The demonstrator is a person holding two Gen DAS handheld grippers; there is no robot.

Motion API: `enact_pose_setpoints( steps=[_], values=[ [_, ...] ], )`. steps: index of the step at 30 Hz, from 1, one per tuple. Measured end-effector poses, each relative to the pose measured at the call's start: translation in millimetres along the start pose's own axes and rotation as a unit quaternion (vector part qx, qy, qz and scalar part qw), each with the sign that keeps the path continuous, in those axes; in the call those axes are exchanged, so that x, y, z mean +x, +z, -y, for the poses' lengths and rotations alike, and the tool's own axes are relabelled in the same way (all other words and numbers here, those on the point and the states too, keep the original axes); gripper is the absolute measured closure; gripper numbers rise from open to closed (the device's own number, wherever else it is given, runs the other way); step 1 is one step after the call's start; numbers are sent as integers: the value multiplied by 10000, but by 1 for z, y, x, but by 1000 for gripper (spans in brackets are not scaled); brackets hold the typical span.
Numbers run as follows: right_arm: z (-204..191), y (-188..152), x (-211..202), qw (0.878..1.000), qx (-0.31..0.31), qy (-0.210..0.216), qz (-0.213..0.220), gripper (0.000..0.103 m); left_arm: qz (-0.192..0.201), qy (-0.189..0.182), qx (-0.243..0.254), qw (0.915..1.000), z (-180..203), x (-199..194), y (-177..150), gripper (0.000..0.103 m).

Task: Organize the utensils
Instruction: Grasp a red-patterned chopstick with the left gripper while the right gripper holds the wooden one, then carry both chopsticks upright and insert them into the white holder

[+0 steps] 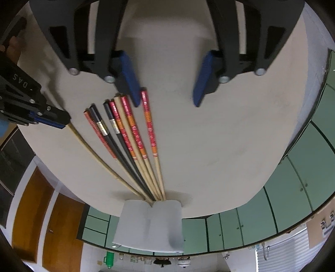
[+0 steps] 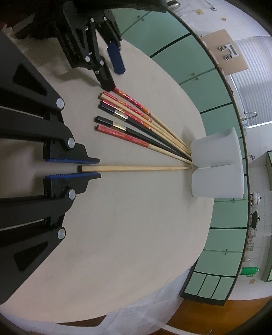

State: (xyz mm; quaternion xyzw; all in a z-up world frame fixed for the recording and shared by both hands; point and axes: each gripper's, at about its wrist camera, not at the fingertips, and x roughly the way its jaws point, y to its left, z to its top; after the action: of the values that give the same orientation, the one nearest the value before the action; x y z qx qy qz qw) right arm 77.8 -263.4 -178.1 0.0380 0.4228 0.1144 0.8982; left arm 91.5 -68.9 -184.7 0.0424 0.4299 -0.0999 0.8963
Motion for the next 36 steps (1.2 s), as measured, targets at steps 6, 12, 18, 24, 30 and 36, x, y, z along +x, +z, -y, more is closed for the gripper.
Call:
enact_pose_setpoints(
  steps=[6,12,18,24,30,36],
  values=[
    [3,1,0,9999,83,61,20,96,36,-207,-92,9997,0,1,1,98],
    [4,5,-19,9997,-13,51,238,97,198,-191,-120,9995,-5,-12,4,98],
    [4,25,-57,9975,-172,37,686,97,871,-9,60,9962,-10,-59,22,98],
    [7,51,-92,9940,-226,98,1063,97,1492,-27,55,9888,-19,-100,49,98],
    [12,90,-118,9896,-278,257,1384,97,2009,-136,126,9794,-25,-129,85,98],
    [11,128,-124,9875,-293,425,1492,97,2229,-393,201,9738,-24,-133,120,98]
  ],
)
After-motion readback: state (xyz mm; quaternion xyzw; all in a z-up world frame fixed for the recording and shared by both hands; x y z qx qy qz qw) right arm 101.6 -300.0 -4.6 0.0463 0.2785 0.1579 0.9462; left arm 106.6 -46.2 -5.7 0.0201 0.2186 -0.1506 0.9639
